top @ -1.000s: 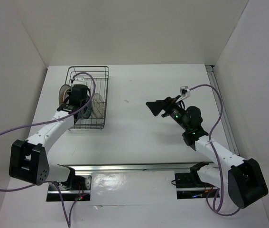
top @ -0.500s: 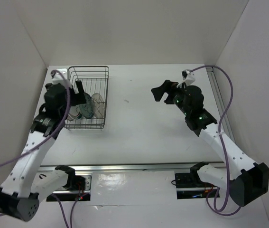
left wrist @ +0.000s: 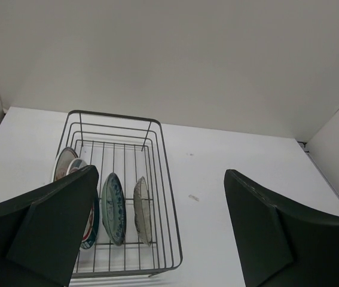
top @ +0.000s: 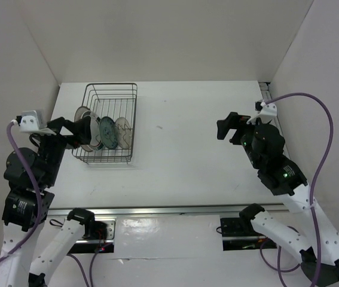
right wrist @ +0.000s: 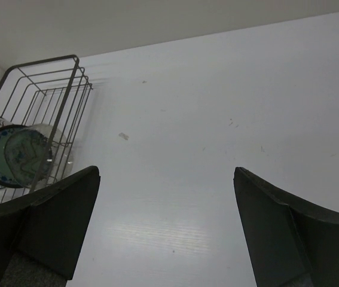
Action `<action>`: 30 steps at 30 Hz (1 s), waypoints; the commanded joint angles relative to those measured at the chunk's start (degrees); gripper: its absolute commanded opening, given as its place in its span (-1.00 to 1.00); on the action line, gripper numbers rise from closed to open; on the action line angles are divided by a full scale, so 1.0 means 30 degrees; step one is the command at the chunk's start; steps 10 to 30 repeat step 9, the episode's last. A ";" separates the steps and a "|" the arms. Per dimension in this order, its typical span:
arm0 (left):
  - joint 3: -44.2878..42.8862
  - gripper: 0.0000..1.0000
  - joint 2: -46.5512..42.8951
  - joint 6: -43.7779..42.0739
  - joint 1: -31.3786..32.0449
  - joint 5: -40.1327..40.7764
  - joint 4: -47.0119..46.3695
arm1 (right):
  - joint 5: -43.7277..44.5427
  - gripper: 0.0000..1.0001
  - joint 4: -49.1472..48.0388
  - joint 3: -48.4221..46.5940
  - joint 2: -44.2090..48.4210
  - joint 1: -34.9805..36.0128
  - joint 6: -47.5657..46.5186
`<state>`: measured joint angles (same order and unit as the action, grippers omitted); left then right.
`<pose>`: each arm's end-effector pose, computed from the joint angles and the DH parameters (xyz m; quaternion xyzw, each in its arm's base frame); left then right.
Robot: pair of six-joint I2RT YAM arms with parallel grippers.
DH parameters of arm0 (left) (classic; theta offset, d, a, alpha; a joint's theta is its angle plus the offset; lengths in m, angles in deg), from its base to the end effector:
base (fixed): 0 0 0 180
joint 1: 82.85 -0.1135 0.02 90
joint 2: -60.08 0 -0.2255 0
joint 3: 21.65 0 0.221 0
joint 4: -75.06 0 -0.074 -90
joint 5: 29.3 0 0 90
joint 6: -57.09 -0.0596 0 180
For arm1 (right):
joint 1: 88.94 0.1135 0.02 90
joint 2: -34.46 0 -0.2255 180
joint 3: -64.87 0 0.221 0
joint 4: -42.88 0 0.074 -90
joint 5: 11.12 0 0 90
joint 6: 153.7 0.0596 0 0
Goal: Load the plates into the dish rack
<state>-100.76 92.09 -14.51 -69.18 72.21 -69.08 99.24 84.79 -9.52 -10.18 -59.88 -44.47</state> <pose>0.1088 -0.0142 0.4207 -0.1035 0.6275 -0.1513 0.7567 0.1660 0.0685 0.3543 0.0450 0.7725 0.1275 0.6205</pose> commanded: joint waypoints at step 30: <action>0.0698 1.00 0.0434 -0.0037 0.0013 0.0705 -0.0547 | 0.1531 1.00 0.0335 -0.0173 0.0496 0.0773 -0.0636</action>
